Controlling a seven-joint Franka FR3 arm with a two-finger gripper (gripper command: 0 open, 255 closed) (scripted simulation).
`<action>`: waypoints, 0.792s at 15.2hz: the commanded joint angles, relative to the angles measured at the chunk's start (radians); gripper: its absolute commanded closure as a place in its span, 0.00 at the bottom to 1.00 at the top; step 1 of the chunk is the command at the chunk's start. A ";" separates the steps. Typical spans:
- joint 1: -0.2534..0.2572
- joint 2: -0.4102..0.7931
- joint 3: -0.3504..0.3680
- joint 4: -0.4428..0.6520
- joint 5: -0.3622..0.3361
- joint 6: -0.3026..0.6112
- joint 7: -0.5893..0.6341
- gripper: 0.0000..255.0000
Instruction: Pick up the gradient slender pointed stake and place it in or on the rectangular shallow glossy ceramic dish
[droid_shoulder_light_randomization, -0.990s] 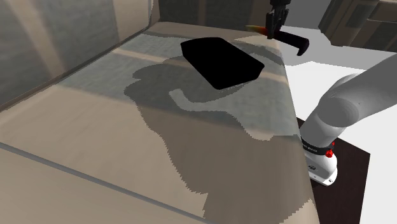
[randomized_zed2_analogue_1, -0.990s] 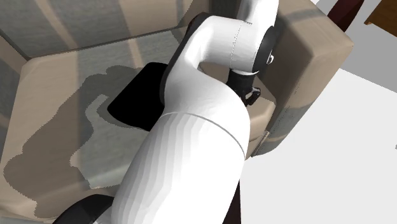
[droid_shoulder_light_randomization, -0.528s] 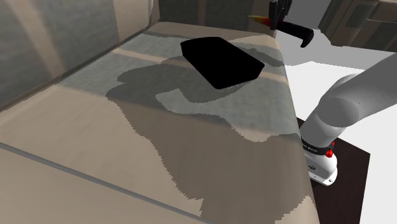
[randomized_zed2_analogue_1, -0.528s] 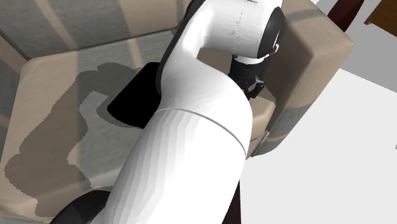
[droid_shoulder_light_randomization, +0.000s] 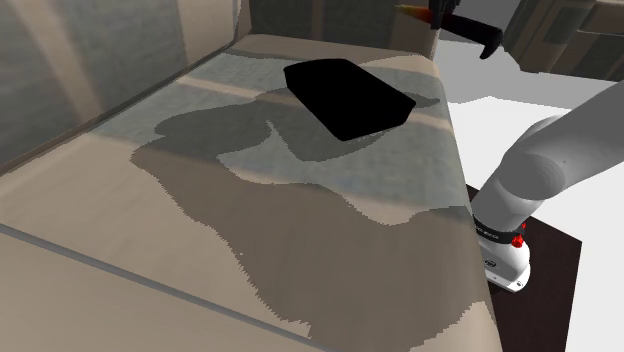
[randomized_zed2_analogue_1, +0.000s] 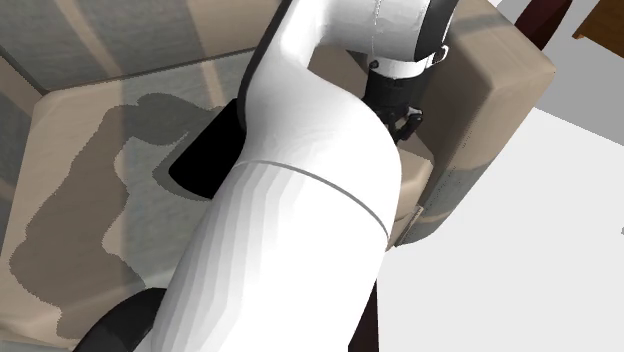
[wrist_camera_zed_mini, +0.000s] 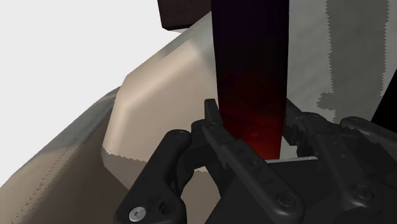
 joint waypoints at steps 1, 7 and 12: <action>0.001 0.010 0.001 0.036 0.002 -0.026 -0.002 1.00; 0.004 0.043 0.002 0.149 0.007 -0.106 -0.011 1.00; 0.034 0.034 0.075 0.153 0.047 -0.127 0.094 1.00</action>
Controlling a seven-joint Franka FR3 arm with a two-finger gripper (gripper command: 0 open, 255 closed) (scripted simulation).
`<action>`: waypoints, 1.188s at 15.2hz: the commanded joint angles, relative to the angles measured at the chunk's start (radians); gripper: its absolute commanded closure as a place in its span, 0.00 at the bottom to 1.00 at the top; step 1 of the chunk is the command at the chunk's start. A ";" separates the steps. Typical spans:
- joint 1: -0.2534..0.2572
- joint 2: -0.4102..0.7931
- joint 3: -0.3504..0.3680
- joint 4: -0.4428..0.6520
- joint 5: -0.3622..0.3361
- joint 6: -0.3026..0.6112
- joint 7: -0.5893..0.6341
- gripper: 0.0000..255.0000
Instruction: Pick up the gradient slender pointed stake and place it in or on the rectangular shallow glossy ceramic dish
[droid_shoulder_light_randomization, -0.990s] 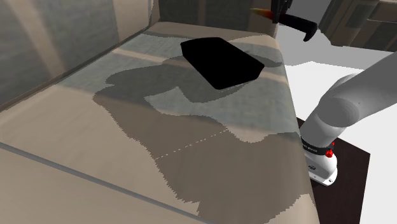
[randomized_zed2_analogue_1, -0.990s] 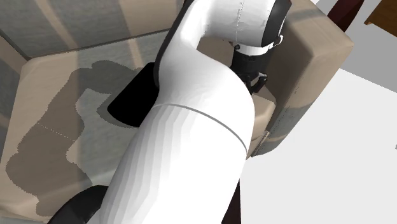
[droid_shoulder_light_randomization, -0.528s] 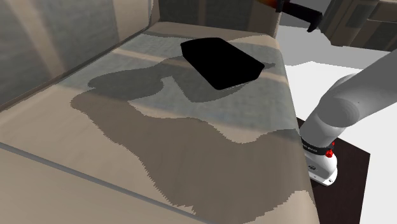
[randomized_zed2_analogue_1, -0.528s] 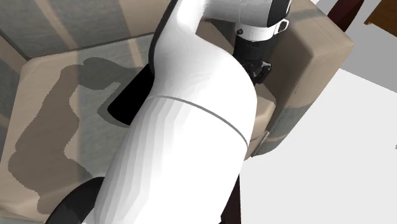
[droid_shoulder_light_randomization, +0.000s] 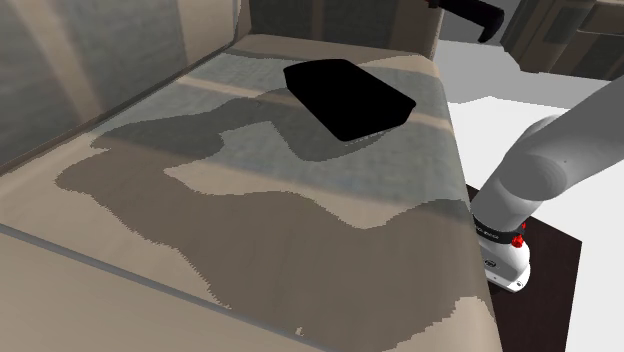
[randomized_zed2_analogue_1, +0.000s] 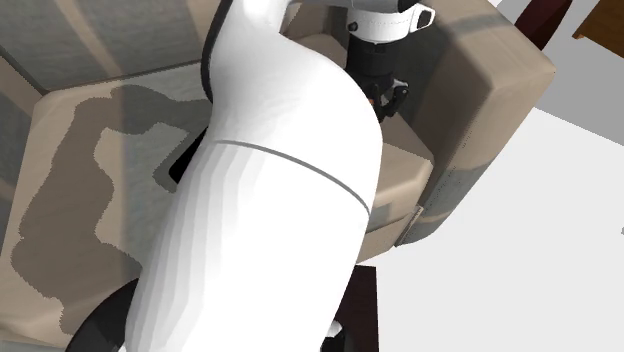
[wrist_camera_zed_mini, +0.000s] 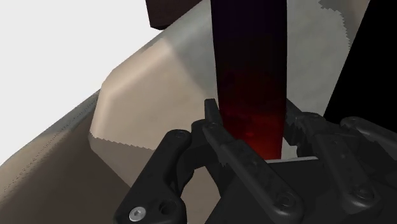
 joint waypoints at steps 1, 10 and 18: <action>0.016 -0.007 0.039 -0.006 0.022 -0.004 0.057 1.00; 0.083 0.035 0.197 0.045 0.117 -0.017 0.291 1.00; 0.146 0.145 0.334 0.170 0.178 -0.022 0.501 1.00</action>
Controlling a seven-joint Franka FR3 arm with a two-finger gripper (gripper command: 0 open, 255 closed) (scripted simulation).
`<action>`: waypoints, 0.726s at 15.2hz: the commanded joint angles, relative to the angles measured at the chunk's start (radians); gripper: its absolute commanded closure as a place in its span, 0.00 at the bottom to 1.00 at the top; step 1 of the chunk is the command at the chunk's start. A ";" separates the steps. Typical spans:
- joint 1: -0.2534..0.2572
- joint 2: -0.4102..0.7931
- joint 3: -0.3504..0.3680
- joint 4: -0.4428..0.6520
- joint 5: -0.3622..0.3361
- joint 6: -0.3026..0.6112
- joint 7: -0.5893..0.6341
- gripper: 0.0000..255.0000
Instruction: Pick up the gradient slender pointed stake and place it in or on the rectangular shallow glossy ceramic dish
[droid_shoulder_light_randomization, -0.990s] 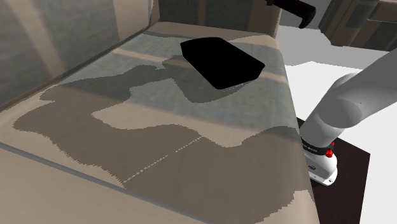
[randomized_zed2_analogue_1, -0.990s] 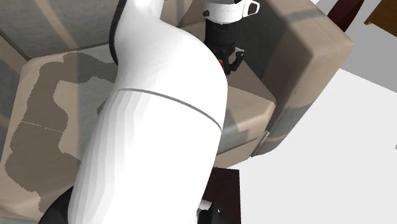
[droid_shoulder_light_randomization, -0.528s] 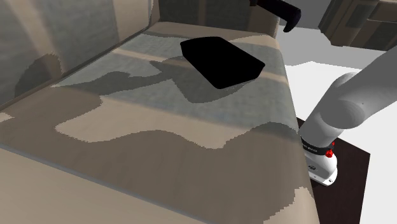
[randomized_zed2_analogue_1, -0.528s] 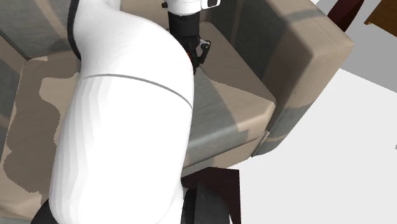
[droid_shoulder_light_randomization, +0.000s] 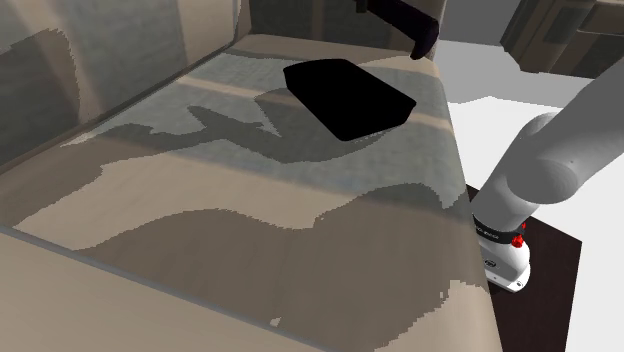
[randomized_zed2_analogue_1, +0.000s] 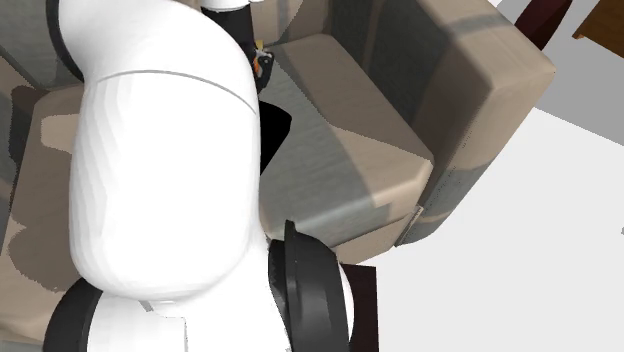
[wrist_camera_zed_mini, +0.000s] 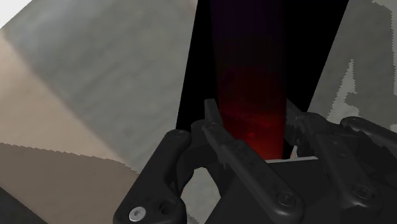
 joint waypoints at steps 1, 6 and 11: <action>0.019 0.034 0.037 0.046 0.013 -0.008 0.061 1.00; 0.033 0.045 0.062 0.017 0.020 0.034 0.098 1.00; 0.033 0.015 0.061 -0.084 0.024 0.105 0.089 1.00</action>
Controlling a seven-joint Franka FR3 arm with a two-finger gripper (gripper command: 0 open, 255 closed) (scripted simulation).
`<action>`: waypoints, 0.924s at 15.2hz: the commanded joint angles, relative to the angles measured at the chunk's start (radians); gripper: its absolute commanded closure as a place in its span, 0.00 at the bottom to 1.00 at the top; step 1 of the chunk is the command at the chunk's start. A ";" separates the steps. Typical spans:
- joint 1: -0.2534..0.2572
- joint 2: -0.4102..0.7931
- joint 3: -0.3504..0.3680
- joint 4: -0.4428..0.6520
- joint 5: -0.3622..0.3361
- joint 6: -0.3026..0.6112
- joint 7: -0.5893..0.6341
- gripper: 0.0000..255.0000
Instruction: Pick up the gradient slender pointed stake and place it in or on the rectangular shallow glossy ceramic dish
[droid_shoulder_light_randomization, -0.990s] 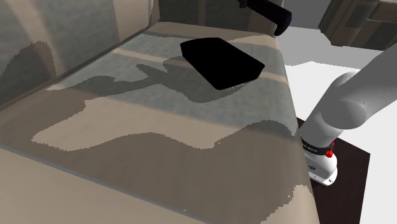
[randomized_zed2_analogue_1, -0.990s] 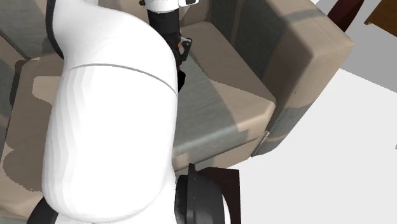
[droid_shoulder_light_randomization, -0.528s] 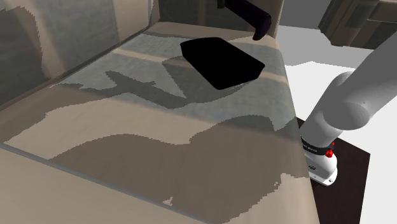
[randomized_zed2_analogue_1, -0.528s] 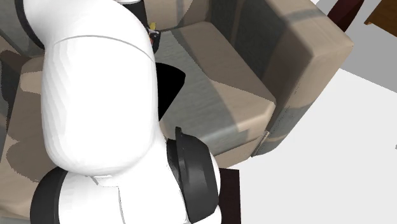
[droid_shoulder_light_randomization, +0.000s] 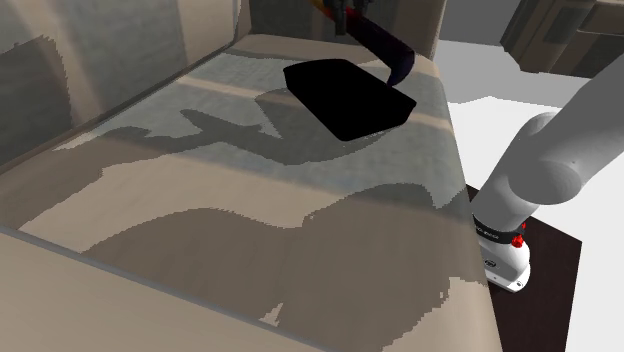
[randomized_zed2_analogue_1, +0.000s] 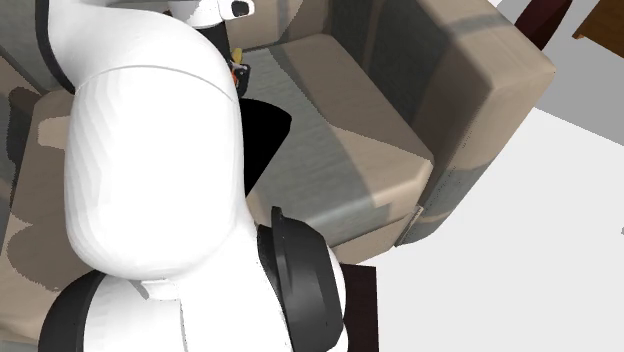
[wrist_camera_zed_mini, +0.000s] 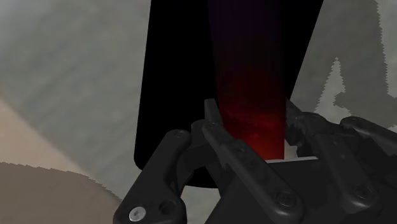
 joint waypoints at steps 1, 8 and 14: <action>0.000 -0.012 -0.002 -0.042 0.001 0.031 -0.006 1.00; 0.001 -0.041 -0.001 -0.167 0.005 0.127 -0.015 1.00; 0.001 -0.043 -0.001 -0.180 0.006 0.137 -0.016 1.00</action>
